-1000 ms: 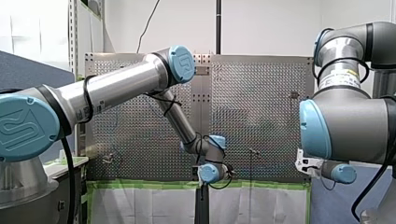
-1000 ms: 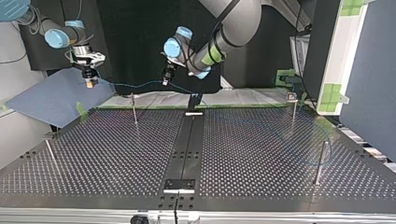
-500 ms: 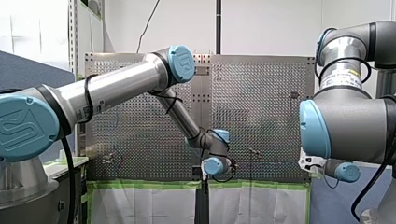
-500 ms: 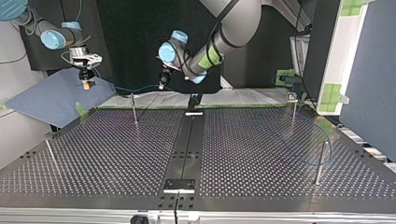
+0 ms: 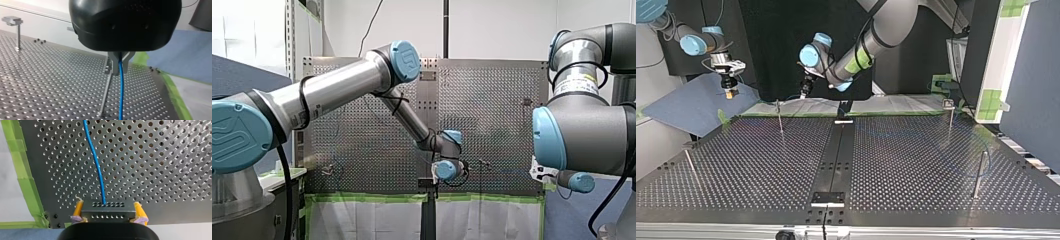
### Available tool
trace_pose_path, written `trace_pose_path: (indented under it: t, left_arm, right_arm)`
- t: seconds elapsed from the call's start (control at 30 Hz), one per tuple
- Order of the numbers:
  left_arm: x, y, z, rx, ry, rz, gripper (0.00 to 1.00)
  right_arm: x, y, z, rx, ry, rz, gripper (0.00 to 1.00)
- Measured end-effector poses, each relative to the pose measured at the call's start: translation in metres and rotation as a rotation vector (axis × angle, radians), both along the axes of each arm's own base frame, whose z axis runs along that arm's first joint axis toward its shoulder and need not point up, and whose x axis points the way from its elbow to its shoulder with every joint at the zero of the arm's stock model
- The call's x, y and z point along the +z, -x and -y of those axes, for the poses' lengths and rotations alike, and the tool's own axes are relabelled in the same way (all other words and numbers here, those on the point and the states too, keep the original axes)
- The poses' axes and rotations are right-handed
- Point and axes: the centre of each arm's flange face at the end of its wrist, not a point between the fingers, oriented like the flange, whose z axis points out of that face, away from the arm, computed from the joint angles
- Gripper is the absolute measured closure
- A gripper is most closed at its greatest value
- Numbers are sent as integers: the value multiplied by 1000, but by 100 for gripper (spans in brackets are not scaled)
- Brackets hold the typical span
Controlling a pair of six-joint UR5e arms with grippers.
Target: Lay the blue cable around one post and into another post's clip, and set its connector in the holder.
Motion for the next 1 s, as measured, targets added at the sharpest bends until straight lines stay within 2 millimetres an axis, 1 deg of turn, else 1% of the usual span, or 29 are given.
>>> trace_pose_path:
  t: [0.17, 0.43, 0.57, 0.8, 1.0]
  left_arm:
    - [8, 1, 2, 5, 5, 8, 100]
    - [8, 7, 6, -2, 2, 8, 100]
    - [3, 11, 4, -5, -6, 2, 100]
    - [-14, 19, -10, 0, -34, -20, 100]
    - [-17, 18, -15, 3, -51, -26, 100]
  right_arm:
    - [1, 0, 1, -1, 0, 4, 100]
    - [1, 1, 2, -4, 1, 10, 100]
    - [1, -1, 2, -5, 1, 9, 100]
    - [1, -5, 2, -16, 1, 7, 100]
    - [0, -10, 1, -15, -2, 4, 100]
